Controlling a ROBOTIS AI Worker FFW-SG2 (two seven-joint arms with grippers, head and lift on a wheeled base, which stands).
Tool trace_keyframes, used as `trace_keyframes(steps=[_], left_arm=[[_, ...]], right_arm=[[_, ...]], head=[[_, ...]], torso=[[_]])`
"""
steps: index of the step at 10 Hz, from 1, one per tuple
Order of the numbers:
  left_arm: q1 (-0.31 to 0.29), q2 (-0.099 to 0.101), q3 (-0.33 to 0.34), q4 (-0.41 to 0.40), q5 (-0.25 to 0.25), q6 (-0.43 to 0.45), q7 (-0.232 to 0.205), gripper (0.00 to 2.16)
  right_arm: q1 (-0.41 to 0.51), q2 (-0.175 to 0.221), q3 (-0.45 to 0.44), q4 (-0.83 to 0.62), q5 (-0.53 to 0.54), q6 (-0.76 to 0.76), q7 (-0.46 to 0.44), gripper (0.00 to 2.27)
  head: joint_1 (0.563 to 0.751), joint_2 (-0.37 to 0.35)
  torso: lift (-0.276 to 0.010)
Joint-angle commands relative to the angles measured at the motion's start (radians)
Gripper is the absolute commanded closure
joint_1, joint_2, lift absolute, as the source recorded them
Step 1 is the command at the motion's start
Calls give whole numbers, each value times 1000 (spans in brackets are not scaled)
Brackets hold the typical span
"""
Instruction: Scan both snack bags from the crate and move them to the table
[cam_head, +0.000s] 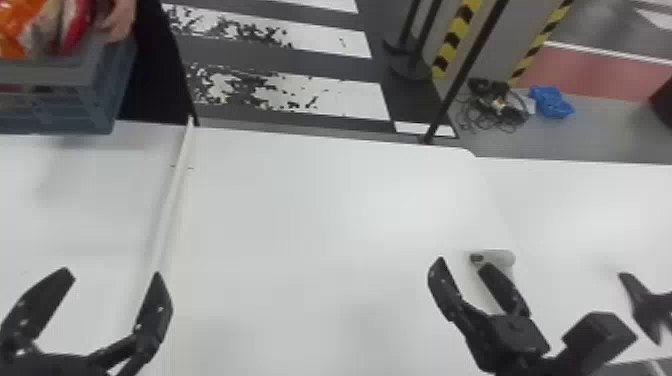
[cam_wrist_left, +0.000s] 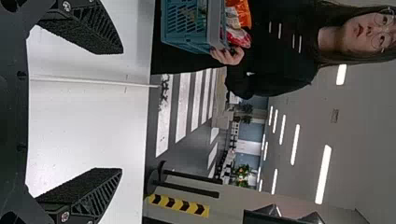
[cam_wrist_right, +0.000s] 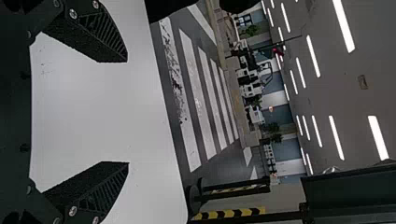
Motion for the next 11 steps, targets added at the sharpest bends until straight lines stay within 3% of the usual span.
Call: trace_keyframes(steps=[1, 11], left_arm=[[-4, 0, 0, 4, 2, 7, -1, 93], [-15, 0, 0, 12, 8, 0, 10, 103]], right_arm=[[1, 0, 1, -1, 4, 0, 0, 144], [6, 0, 7, 5, 2, 0, -1, 151]], head=[[695, -228], [695, -217]], torso=[[-87], [-87]])
